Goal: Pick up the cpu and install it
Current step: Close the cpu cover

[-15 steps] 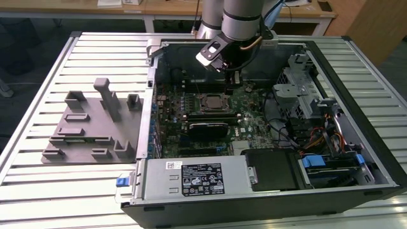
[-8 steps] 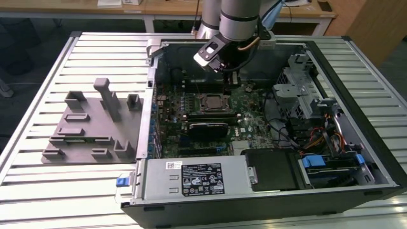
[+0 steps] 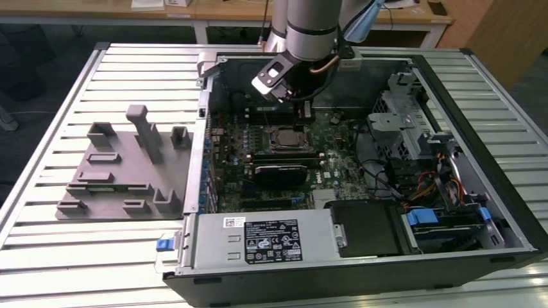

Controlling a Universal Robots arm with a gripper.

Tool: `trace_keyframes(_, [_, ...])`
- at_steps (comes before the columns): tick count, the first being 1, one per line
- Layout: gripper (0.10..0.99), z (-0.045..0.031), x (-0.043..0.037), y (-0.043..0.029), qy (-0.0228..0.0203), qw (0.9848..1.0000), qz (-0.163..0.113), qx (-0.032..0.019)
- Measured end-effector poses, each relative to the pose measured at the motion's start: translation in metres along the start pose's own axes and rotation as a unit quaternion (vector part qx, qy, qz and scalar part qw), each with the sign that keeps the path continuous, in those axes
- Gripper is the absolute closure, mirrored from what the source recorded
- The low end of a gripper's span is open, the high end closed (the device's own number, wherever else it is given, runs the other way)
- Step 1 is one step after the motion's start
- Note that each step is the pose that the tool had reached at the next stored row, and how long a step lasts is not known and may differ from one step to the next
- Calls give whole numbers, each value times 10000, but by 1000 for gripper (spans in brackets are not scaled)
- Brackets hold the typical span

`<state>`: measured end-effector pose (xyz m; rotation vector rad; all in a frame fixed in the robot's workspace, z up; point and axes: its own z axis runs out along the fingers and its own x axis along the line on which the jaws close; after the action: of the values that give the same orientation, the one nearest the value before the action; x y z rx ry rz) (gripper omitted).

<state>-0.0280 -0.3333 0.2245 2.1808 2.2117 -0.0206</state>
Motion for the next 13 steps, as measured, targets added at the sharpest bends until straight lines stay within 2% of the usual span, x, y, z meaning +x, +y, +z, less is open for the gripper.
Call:
trace_keyframes(6, [980, 30, -1, -148, 1, 10000, 0, 0])
trace_keyframes(13, [980, 70, -21, -179, 1, 10000, 0, 0])
